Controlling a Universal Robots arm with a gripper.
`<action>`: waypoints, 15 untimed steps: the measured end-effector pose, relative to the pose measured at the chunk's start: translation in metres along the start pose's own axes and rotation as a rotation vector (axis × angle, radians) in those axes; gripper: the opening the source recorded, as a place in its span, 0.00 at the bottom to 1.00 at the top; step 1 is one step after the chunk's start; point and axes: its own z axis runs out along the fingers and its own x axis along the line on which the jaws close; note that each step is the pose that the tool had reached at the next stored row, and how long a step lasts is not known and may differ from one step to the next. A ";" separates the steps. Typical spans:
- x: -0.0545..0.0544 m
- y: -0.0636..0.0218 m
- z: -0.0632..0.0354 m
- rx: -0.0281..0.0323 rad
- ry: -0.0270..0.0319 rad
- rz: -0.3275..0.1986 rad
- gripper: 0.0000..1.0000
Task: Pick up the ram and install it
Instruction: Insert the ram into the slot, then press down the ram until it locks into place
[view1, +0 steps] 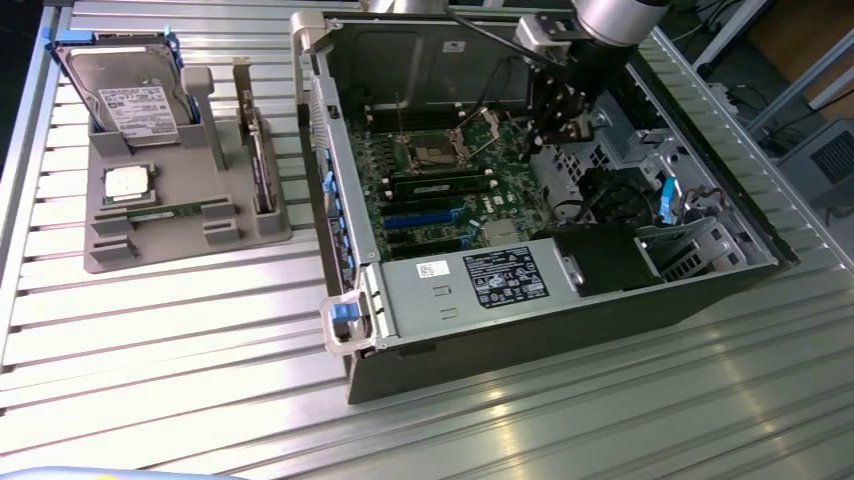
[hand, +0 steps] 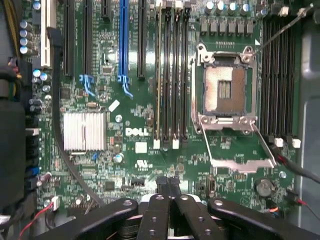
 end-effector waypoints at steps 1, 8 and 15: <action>0.000 -0.0017 -0.0010 0.0000 0.0002 0.000 0.10; -0.001 -0.0012 -0.0061 0.0000 0.0001 0.000 0.10; 0.002 0.0301 0.0164 0.0000 0.0000 0.000 0.10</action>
